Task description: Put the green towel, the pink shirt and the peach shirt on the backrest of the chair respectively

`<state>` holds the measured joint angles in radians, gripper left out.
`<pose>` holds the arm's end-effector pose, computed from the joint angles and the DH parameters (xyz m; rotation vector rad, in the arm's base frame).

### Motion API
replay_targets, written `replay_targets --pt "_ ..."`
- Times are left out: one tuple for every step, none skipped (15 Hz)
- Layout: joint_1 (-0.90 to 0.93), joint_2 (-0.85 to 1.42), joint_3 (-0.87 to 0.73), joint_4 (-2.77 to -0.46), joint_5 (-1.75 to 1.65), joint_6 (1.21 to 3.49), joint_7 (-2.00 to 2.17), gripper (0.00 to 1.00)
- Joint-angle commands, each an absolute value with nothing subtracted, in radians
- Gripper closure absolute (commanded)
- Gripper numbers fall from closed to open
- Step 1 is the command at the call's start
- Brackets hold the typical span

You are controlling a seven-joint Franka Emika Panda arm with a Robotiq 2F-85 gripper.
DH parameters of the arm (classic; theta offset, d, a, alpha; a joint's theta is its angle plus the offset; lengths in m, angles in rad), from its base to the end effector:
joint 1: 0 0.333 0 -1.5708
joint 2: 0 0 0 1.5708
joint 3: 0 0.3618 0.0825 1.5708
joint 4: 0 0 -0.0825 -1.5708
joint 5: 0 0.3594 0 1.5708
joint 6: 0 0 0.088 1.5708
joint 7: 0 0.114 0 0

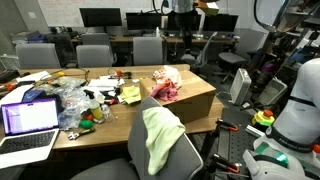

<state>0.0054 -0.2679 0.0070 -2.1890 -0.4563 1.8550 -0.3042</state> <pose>0.4333 -0.0317 0.5465 2.6434 0.6203 -0.1761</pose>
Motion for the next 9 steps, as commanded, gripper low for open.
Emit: replay_targets --pt "-0.004 -0.207 -0.021 -2.119 -0.453 1.869 -0.332 0.0" --pt "-0.006 -0.194 -0.029 -2.112 -0.447 1.876 -0.342 0.0" --pt "-0.007 -0.183 -0.037 -2.106 -0.44 1.888 -0.353 0.0" --pt "-0.009 -0.172 -0.045 -2.102 -0.433 1.909 -0.359 0.0" --pt "-0.01 -0.163 -0.053 -2.098 -0.414 1.935 -0.367 0.0" --pt "-0.013 -0.151 -0.06 -2.093 -0.404 1.96 -0.368 0.0" --pt "-0.015 -0.14 -0.066 -2.087 -0.388 1.982 -0.378 0.0" --pt "-0.018 -0.127 -0.07 -2.079 -0.373 2.004 -0.379 0.0" --pt "-0.021 -0.113 -0.074 -2.071 -0.356 2.027 -0.384 0.0"
